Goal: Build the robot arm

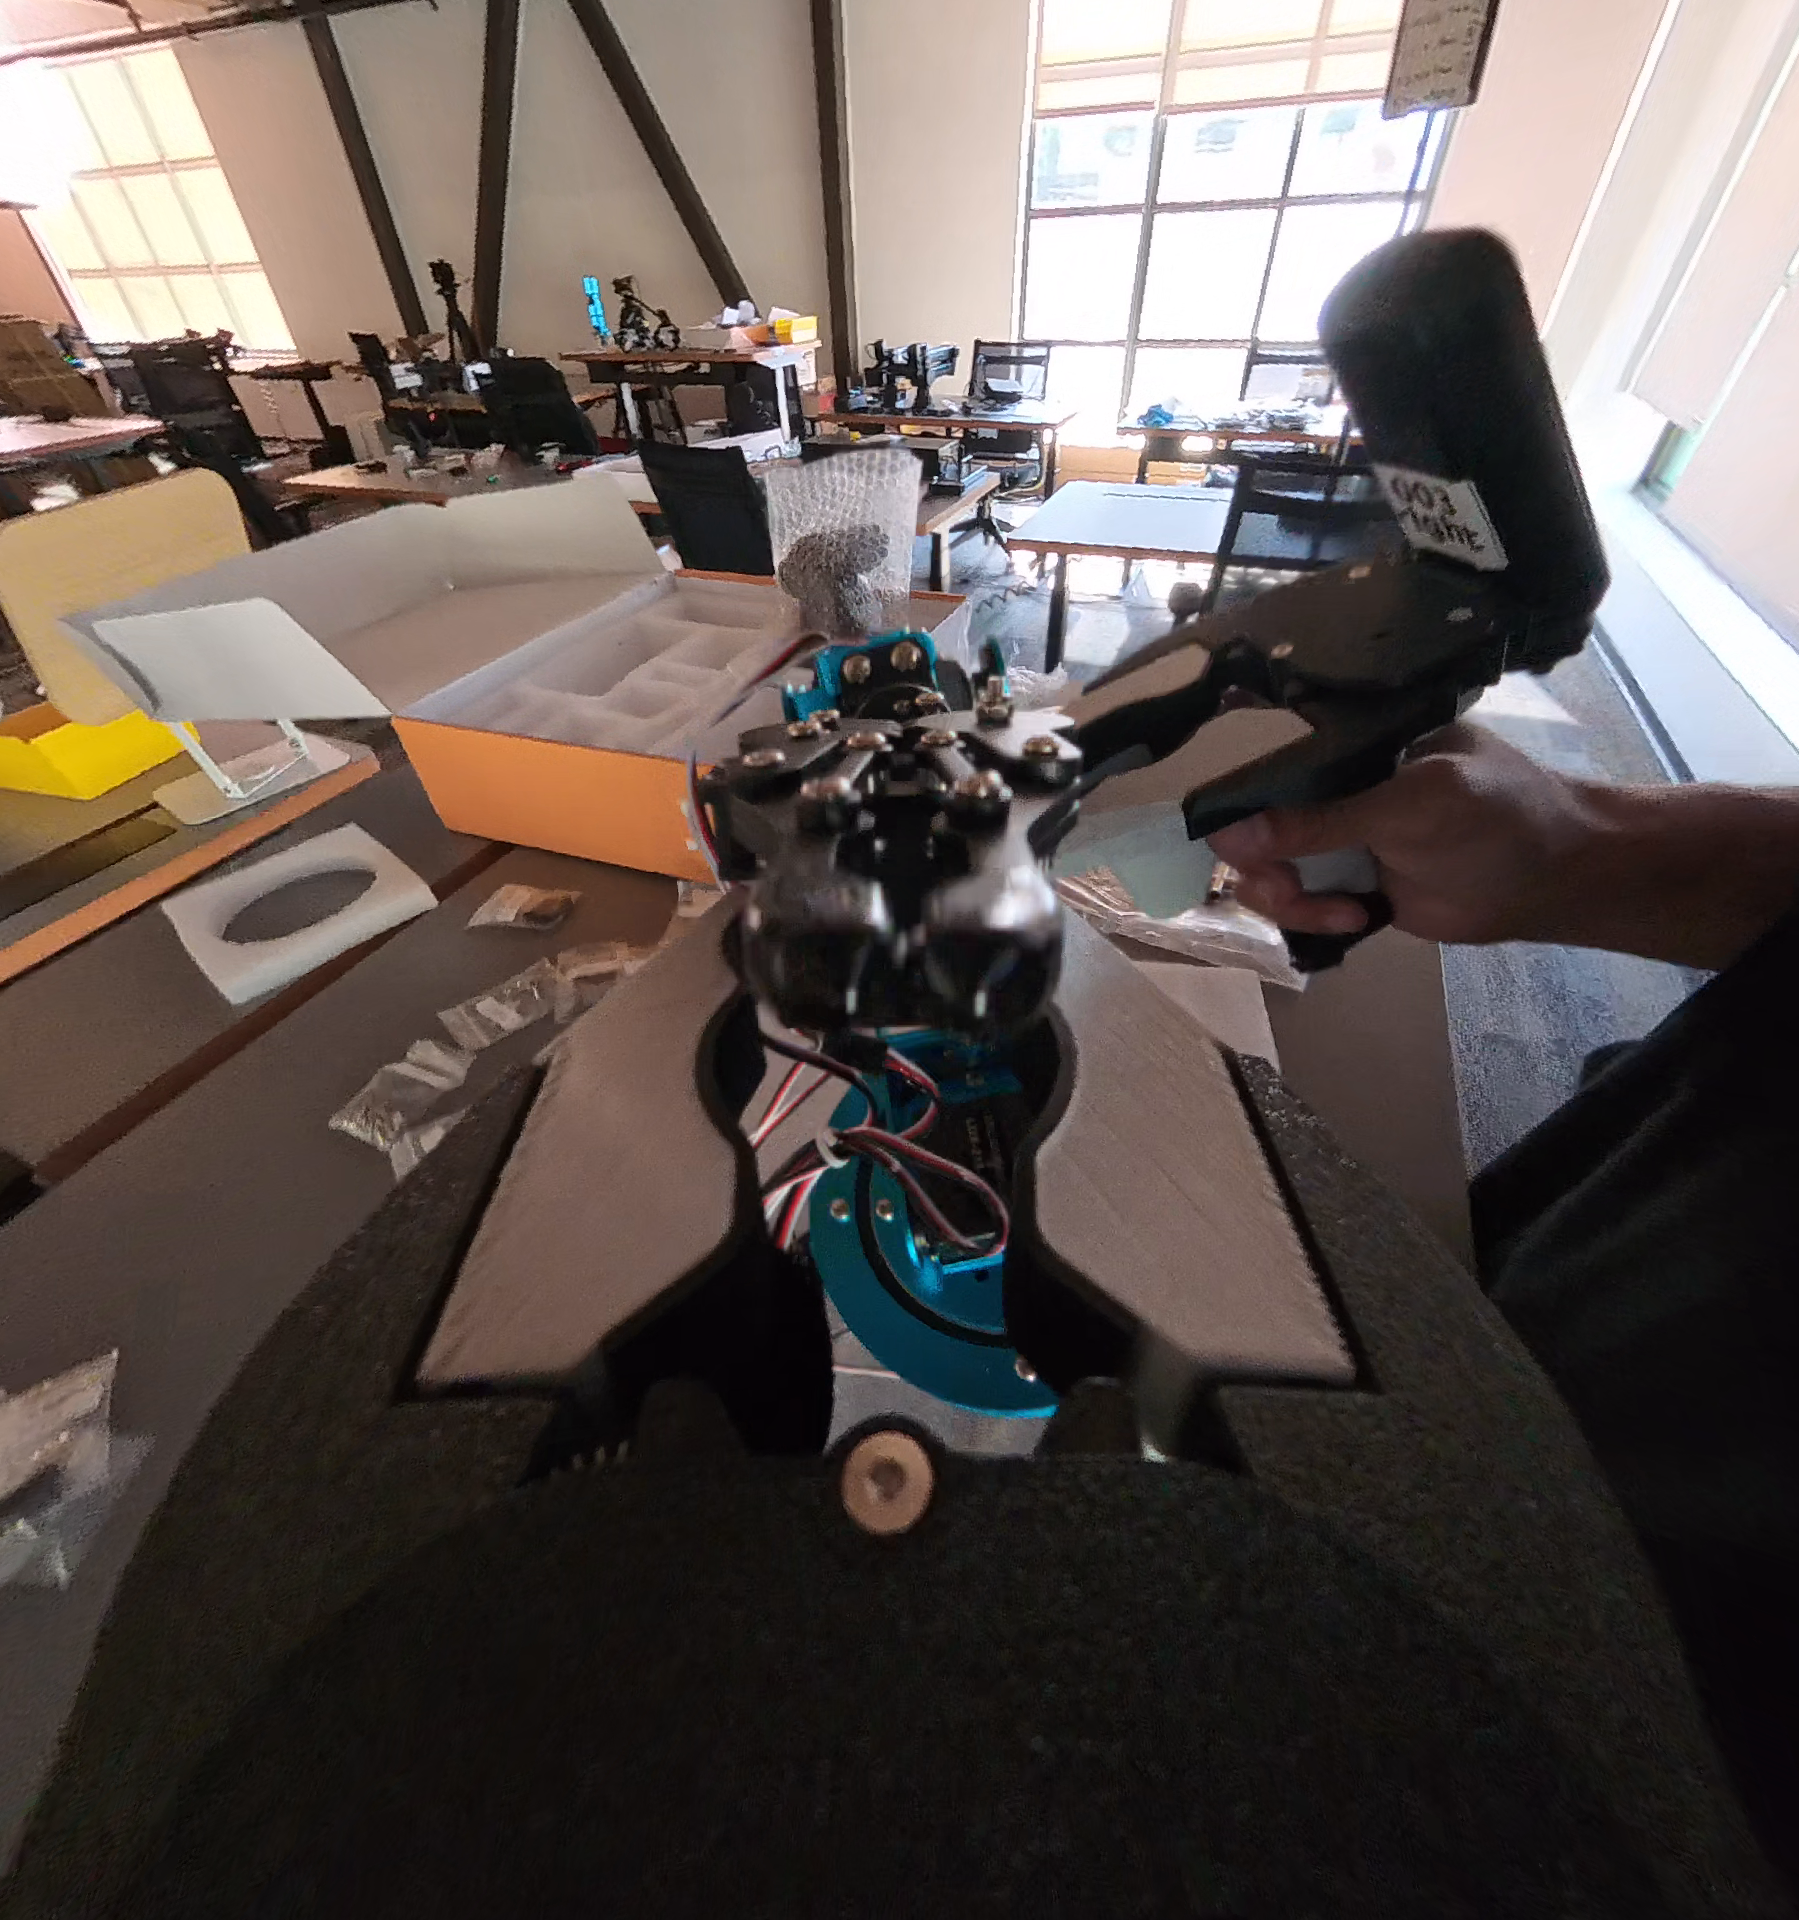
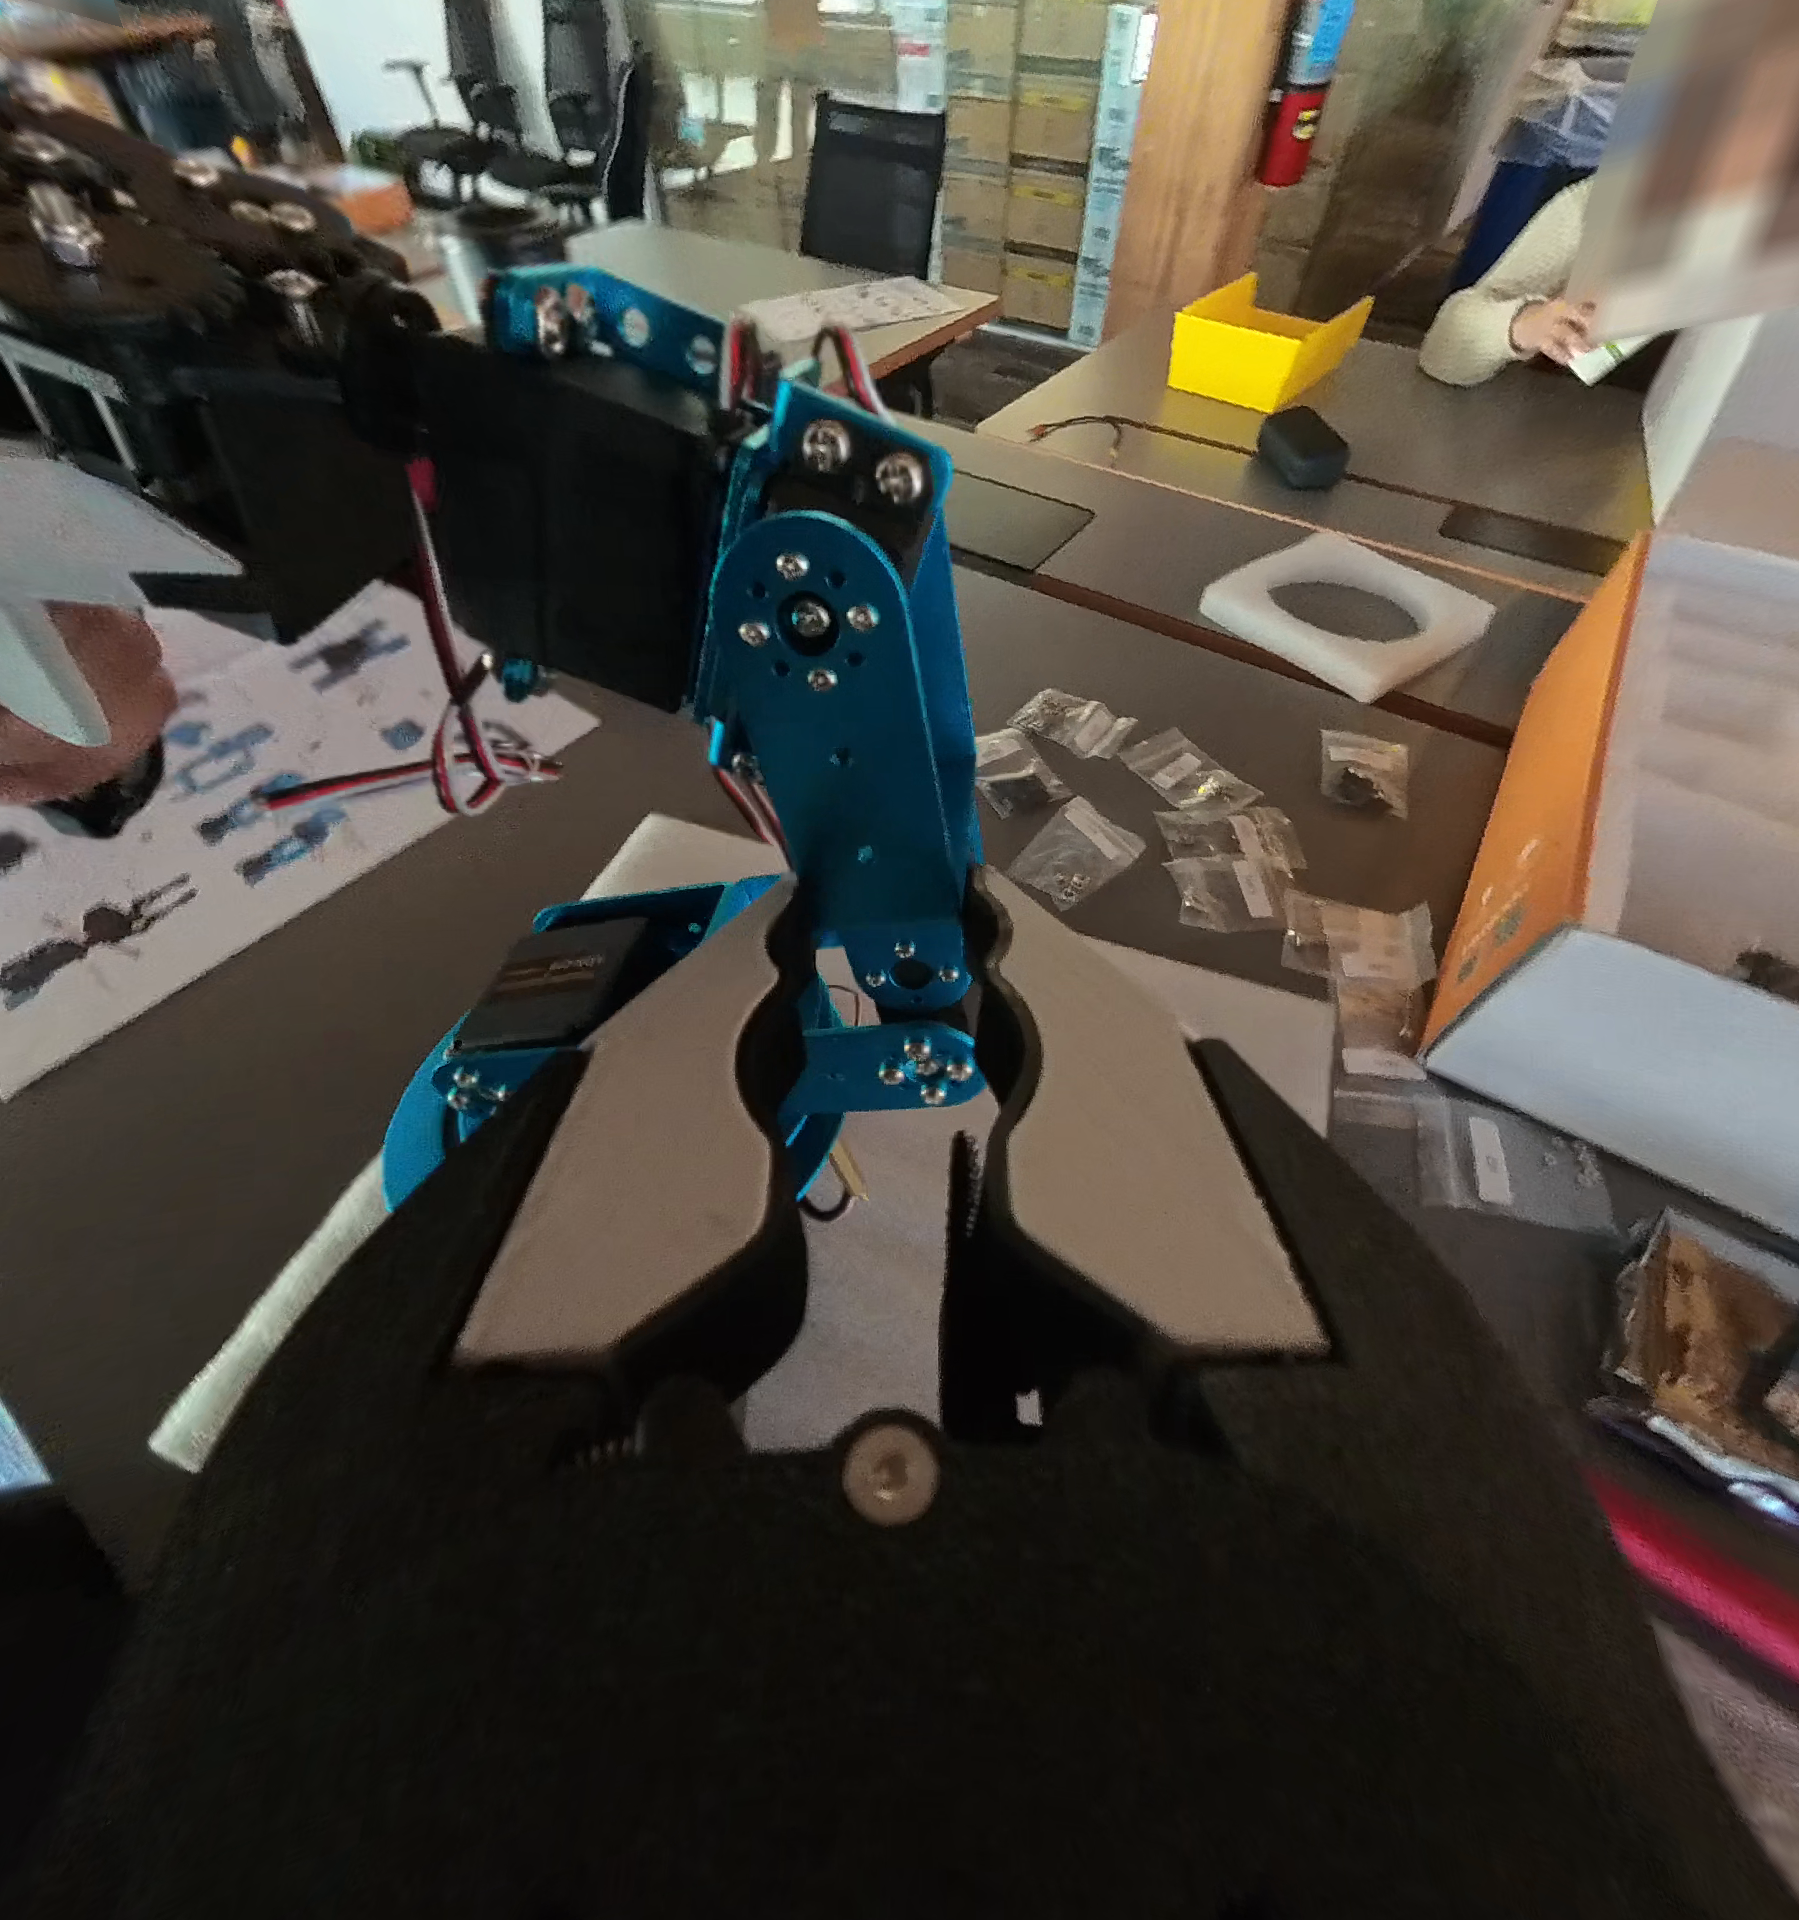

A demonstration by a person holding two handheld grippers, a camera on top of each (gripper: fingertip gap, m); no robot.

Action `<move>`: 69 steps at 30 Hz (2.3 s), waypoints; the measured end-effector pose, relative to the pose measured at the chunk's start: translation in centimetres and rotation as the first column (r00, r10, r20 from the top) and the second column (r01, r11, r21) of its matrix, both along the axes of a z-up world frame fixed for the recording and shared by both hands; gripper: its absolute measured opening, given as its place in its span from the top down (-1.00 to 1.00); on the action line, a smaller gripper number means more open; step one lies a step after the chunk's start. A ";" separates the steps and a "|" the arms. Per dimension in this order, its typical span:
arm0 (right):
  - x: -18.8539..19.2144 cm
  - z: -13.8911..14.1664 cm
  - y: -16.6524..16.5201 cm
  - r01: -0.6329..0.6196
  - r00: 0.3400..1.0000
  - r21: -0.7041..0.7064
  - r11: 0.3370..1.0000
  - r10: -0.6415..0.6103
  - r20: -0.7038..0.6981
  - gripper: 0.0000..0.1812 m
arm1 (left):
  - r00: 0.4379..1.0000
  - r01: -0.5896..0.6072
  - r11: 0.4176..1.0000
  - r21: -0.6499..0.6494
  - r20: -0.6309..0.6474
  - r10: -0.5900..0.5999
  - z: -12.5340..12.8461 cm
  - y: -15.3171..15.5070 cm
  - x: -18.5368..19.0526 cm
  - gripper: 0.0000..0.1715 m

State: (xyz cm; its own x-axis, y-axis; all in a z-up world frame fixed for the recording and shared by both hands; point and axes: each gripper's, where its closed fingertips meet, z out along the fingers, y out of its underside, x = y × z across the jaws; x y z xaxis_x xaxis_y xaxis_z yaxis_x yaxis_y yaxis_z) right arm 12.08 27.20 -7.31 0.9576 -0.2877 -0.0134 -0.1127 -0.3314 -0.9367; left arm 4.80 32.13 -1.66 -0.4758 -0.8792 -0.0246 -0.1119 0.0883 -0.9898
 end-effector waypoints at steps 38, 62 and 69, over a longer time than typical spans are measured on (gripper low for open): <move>2.2 -3.3 -1.9 -0.031 0.994 0.146 0.989 0.046 -0.102 0.38 | 0.957 0.231 0.972 0.047 -0.193 -0.218 -1.7 -5.7 3.3 0.47; 3.3 -3.6 -1.3 0.109 0.990 0.050 0.993 -0.105 -0.090 0.69 | 0.948 -0.050 0.994 0.097 -0.308 0.078 -14.3 -5.2 1.5 -0.45; 3.2 -3.4 -1.2 0.130 0.978 0.013 0.991 -0.126 -0.167 0.69 | 0.943 -0.040 0.995 0.089 -0.325 0.067 -14.4 -5.1 1.5 -0.44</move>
